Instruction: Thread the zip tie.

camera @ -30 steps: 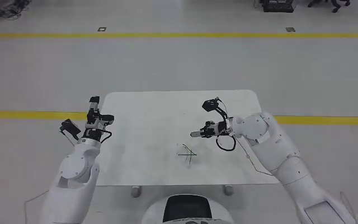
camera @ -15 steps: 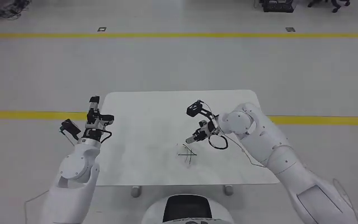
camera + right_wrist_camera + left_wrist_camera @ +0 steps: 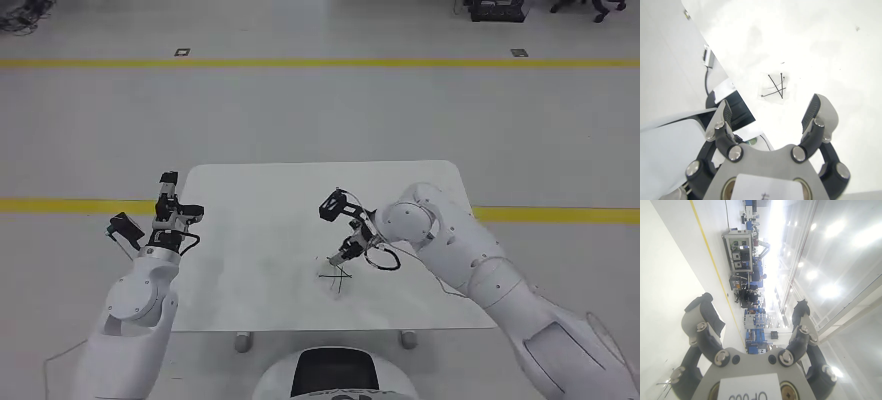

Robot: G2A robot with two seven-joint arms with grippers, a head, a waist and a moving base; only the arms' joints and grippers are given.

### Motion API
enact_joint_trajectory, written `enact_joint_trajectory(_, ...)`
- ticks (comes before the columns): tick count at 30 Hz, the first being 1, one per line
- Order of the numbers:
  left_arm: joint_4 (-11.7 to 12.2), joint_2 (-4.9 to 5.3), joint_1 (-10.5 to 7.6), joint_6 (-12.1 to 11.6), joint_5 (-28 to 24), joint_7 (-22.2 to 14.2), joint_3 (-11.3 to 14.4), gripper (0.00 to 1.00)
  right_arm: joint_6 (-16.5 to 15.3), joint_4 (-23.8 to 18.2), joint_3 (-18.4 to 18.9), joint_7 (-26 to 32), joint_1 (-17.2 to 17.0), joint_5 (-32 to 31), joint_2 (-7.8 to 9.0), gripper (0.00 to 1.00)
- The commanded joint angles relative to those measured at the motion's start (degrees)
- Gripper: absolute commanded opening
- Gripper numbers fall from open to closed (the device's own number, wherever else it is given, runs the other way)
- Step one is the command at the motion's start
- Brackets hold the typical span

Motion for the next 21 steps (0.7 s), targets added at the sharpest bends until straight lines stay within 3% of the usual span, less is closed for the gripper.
enact_joint_trajectory(1,0.0,0.0,0.0,0.0,0.0,0.0,0.0,1.0,-0.1,0.5,-1.9,1.2,1.2,-0.2,-0.67,1.0)
enact_joint_trajectory(5,0.0,0.0,0.0,0.0,0.0,0.0,0.0,1.0,1.0,3.4,-6.6,4.2,4.3,0.0,-2.81,1.0)
enact_joint_trajectory(8,0.0,0.0,0.0,0.0,0.0,0.0,0.0,1.0,-0.1,5.0,-9.3,5.3,5.7,0.5,-4.1,1.0)
enact_joint_trajectory(18,0.0,0.0,0.0,0.0,0.0,0.0,0.0,1.0,-0.1,5.0,-9.3,5.3,5.7,0.5,-4.1,1.0)
enact_joint_trajectory(19,0.0,0.0,0.0,0.0,0.0,0.0,0.0,1.0,0.2,5.3,-10.2,6.4,5.6,-1.1,-4.16,1.0)
enact_joint_trajectory(21,0.0,0.0,0.0,0.0,0.0,0.0,0.0,1.0,4.3,4.9,-13.1,8.2,5.8,-5.7,-5.08,1.0)
